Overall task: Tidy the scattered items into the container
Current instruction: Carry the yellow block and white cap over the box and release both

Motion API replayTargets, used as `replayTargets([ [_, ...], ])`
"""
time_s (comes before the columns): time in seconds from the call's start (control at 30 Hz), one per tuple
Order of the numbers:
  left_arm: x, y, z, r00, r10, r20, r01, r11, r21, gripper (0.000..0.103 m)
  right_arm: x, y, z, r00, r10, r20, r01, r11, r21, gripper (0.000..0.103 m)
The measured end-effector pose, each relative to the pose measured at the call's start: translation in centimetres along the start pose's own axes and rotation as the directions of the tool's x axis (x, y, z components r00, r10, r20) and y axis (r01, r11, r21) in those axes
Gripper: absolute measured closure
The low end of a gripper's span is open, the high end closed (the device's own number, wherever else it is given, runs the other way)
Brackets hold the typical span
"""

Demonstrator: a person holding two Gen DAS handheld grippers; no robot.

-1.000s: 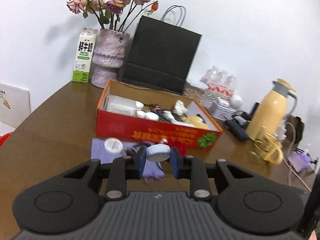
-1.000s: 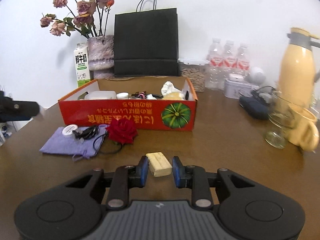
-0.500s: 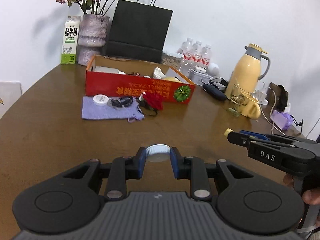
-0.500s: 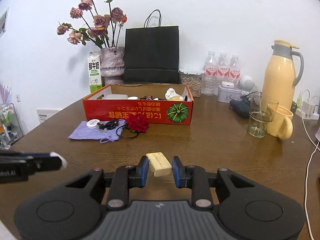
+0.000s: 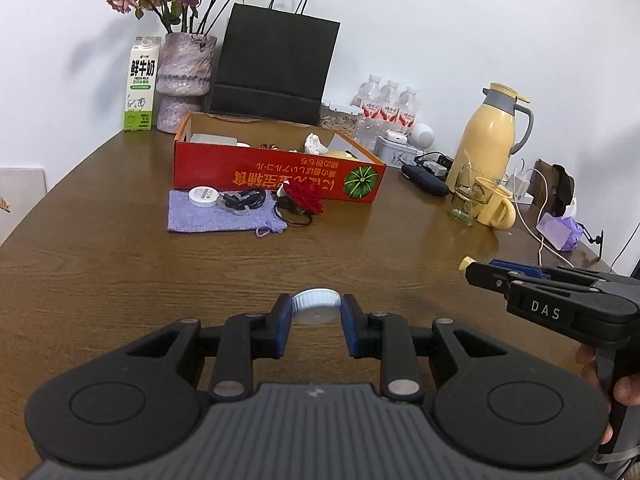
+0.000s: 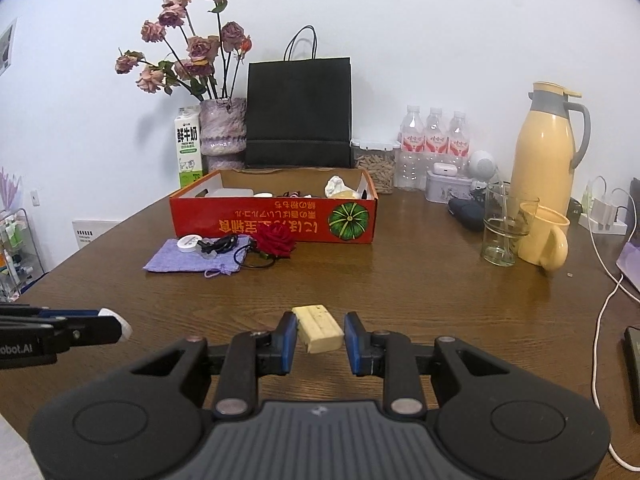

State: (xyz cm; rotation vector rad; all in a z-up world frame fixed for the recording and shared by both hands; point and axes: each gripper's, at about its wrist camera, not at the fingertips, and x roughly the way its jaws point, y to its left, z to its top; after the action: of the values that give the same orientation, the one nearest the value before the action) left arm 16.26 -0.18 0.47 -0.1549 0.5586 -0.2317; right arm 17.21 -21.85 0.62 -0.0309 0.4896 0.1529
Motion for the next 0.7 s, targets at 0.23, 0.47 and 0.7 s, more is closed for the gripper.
replayTargets([
  [0.23, 0.6, 0.0, 0.7, 1.0, 0.01, 0.009, -0.01, 1.0, 0.015, 0.076, 0.9, -0.3, 0.3, 1.0, 0.004, -0.01, -0.004, 1.0, 0.001, 0.078],
  [0.47, 2.5, 0.9, 3.3, 0.997, 0.063, 0.046, -0.065, 0.997, 0.038, 0.076, 2.9, -1.0, 1.5, 1.0, -0.015, -0.002, 0.015, 1.0, 0.005, 0.078],
  [0.7, 5.9, 2.2, 7.1, 0.99, 0.119, 0.08, -0.124, 0.99, 0.062, 0.076, 6.0, -2.8, 4.4, 0.999, -0.038, 0.021, 0.038, 0.999, 0.011, 0.078],
])
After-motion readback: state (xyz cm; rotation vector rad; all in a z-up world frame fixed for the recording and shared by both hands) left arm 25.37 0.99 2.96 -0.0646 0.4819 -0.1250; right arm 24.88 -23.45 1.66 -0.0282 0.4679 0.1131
